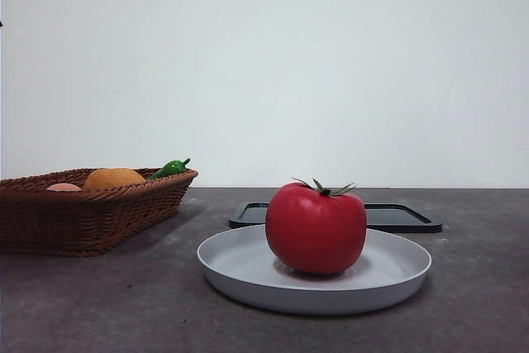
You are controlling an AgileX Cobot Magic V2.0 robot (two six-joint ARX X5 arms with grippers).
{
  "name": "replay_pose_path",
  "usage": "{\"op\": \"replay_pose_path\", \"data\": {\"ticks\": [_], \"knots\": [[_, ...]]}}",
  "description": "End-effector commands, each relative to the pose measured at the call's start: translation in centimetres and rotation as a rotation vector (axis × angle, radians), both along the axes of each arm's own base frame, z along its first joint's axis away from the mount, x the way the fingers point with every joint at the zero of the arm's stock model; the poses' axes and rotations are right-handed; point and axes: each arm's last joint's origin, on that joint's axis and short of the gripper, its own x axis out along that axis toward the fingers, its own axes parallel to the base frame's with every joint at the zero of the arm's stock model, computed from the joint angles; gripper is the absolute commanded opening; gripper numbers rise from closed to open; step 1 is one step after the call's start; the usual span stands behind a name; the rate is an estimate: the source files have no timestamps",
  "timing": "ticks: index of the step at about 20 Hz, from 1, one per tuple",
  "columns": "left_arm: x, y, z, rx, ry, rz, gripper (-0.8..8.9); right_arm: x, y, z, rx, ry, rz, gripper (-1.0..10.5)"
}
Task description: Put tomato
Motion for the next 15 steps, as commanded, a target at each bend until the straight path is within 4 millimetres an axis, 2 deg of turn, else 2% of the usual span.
{"op": "replay_pose_path", "data": {"ticks": [1, 6, 15], "knots": [[0.1, -0.1, 0.6, -0.008, -0.032, -0.015, 4.99, 0.2, 0.3, 0.7, 0.017, -0.035, 0.027, 4.3], [0.1, -0.1, 0.6, -0.008, -0.032, -0.015, 5.0, 1.9, 1.6, 0.2, 0.035, -0.025, 0.078, 4.3], [0.1, -0.1, 0.6, -0.009, -0.032, -0.014, 4.99, 7.7, 7.1, -3.6, 0.002, 0.038, 0.204, 4.3]]}}
